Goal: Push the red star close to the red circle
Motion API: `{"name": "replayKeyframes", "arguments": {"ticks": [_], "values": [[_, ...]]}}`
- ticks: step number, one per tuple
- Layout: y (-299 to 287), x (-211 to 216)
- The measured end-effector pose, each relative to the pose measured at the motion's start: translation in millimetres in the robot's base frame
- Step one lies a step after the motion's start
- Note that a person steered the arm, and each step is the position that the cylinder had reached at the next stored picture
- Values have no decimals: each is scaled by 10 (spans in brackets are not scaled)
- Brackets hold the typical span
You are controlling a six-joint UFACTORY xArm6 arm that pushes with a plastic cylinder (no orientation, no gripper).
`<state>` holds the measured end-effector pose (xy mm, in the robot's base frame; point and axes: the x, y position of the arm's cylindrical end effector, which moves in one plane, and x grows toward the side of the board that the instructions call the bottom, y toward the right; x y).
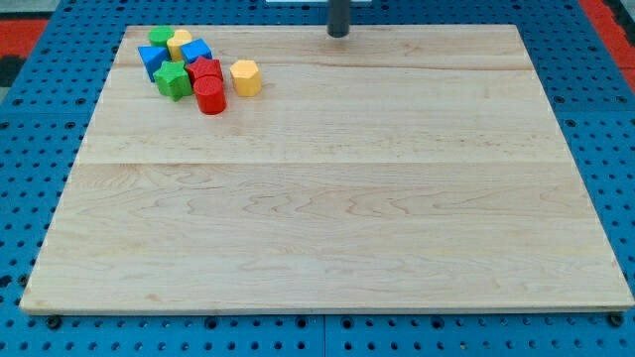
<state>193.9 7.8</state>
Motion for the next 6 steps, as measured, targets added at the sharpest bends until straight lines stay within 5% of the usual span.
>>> {"name": "replayKeyframes", "arguments": {"ticks": [6], "values": [[-1127, -18]]}}
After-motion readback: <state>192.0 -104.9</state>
